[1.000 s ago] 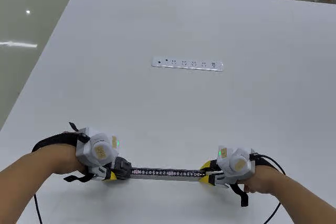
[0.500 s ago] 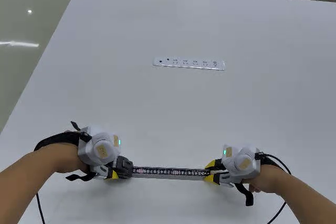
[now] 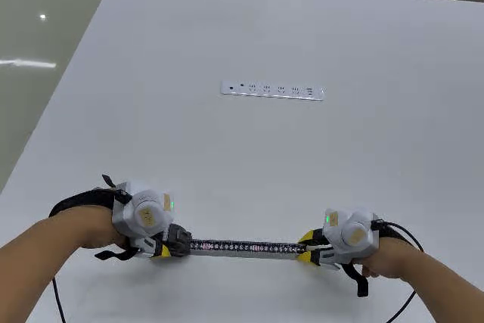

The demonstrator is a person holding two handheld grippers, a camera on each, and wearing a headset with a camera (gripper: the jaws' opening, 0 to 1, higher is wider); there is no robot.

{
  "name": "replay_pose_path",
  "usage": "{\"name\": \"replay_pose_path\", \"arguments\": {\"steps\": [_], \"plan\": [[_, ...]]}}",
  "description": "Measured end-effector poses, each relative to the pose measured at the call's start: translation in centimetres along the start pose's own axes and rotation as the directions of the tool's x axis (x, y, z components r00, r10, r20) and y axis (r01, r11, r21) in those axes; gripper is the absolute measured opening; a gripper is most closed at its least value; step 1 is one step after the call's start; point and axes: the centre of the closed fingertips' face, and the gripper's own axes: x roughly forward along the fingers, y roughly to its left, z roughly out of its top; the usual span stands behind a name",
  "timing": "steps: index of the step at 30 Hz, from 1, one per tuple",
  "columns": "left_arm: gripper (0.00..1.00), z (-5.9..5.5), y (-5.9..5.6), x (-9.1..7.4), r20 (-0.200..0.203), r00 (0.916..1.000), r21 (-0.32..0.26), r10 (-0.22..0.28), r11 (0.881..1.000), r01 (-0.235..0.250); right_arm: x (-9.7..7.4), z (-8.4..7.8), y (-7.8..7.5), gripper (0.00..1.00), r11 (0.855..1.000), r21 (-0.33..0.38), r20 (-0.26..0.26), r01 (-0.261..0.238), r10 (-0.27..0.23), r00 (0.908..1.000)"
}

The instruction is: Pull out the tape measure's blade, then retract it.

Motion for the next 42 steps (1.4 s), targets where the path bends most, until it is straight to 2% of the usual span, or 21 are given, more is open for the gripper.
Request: {"name": "replay_pose_path", "arguments": {"steps": [22, 25, 29, 34, 37, 42], "plan": [[0.33, 0.02, -0.01, 0.01, 0.012, 0.9999, -0.005, 0.005, 1.0, -0.004, 0.0, 0.01, 0.07, 0.14, 1.0, 0.014, -0.001, 0.004, -0.004, 1.0], [0.33, 0.06, -0.16, 0.02, 0.01, 0.9999, 0.014, 0.011, 1.0, -0.011, 0.11, -0.07, 0.03, 0.14, 1.0, 0.002, -0.012, -0.001, 0.001, 0.9999], [0.33, 0.06, -0.05, -0.01, 0.025, 0.9995, 0.007, 0.019, 1.0, -0.019, 0.14, -0.08, 0.01, 0.14, 1.0, -0.003, -0.023, -0.004, 0.004, 0.9997], [0.33, 0.15, -0.01, 0.08, 0.031, 0.9992, 0.009, 0.024, 1.0, -0.024, 0.18, -0.02, 0.06, 0.14, 1.0, -0.009, -0.041, 0.003, -0.003, 0.9992], [0.33, 0.23, 0.04, 0.15, 0.042, 0.9986, 0.004, 0.03, 1.0, -0.031, 0.24, 0.0, 0.09, 0.15, 1.0, -0.02, -0.069, 0.007, -0.008, 0.9976], [0.33, 0.22, 0.01, 0.13, 0.048, 0.9982, 0.003, 0.036, 0.999, -0.036, 0.09, -0.14, -0.05, 0.15, 1.0, -0.014, -0.07, 0.027, -0.028, 0.9971]]}}
